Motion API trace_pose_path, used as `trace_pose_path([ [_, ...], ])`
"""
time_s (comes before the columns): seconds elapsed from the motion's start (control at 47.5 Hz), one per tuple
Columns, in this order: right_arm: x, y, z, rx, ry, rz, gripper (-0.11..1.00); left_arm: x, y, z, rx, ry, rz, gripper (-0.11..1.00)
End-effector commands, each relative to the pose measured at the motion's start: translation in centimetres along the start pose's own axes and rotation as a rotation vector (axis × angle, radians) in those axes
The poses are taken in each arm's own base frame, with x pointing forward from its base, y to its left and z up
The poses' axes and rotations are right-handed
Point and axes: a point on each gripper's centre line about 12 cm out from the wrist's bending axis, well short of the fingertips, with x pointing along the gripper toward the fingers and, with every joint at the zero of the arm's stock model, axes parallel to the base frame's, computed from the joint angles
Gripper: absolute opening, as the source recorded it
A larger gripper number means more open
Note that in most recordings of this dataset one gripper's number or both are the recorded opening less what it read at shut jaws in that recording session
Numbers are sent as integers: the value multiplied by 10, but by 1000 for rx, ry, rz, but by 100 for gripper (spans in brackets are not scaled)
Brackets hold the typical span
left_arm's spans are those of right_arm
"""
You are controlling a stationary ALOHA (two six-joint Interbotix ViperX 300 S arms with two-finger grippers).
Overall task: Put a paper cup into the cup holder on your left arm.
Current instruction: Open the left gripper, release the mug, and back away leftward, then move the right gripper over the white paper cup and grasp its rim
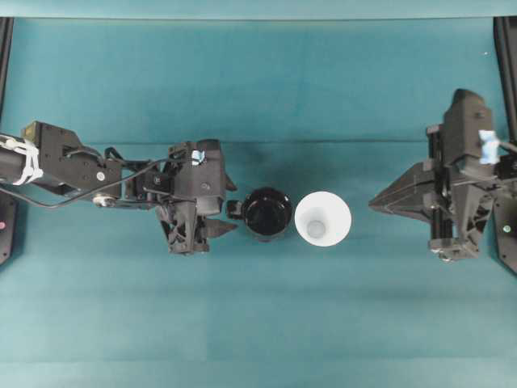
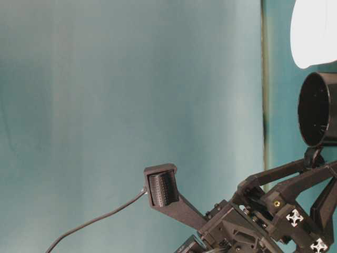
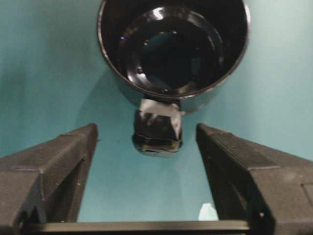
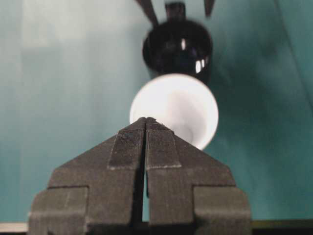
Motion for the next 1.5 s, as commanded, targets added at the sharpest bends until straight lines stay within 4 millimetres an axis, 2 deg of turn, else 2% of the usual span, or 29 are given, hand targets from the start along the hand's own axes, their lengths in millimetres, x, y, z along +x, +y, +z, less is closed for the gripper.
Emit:
trace_pose_path([
  [0.0, 2, -1, 9, 43, -5, -7, 1, -4, 0, 4, 3, -9, 1, 83],
  [0.126, 10, -6, 7, 100, 49, -35, 6, -18, 0, 4, 5, 17, 0, 83],
  [0.253, 18, -11, 9, 114, 84, -59, 19, -35, 0, 0, 3, 46, -1, 83],
  [0.337, 22, -15, 12, 118, 93, -75, 37, -46, 0, -3, 2, 48, -1, 83],
  [0.506, 34, -23, 18, 108, 111, -107, 84, -61, -2, -15, -4, 54, -3, 83],
  [0.569, 39, -24, 20, 98, 122, -117, 92, -64, -3, -14, -8, 43, -4, 83],
  [0.779, 66, -30, 15, 89, 197, -140, 88, -76, -6, -2, -5, -24, -10, 83],
  [1.032, 91, -33, 11, 93, 266, -156, 87, -79, -11, 3, 6, -43, -22, 83],
  [1.264, 99, -41, 2, 109, 320, -179, 87, -84, -12, 17, 7, -86, -24, 83],
  [1.475, 100, -48, -1, 124, 331, -195, 87, -84, -11, 18, 6, -86, -23, 83],
])
